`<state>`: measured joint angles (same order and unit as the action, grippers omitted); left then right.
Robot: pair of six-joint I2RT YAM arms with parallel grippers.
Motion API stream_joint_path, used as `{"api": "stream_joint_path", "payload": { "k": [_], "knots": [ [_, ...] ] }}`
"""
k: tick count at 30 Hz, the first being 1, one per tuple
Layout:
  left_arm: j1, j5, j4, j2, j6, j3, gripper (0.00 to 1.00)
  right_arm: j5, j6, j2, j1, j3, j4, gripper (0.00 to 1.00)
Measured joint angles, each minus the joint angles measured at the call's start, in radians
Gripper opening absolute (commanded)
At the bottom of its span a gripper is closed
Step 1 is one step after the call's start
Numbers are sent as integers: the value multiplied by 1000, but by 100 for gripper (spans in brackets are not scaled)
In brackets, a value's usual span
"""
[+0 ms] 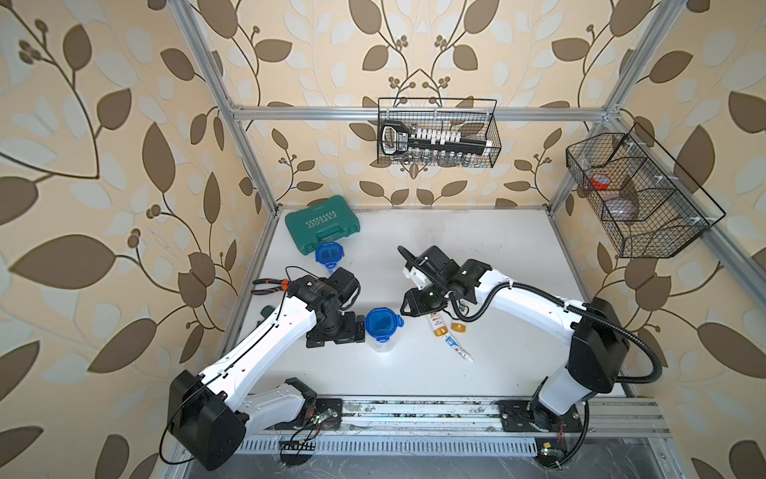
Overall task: Pack away toiletry kits
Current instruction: Close the fastener on the container.
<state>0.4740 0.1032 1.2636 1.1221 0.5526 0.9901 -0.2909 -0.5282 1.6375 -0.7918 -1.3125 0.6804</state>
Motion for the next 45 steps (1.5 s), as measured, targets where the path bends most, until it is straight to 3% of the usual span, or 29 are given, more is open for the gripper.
{"api": "stream_joint_path", "payload": {
  "k": [11,23,45],
  "knots": [
    [-37,166,103,-139,27,134,81,-8,-33,-68,-7,83,27,48],
    [-37,310,-93,26,68,173,73,-42,-75,-57,-13,110,-37,46],
    [-37,352,-194,96,75,95,70,-84,-104,2,-39,108,-104,45]
  ]
}}
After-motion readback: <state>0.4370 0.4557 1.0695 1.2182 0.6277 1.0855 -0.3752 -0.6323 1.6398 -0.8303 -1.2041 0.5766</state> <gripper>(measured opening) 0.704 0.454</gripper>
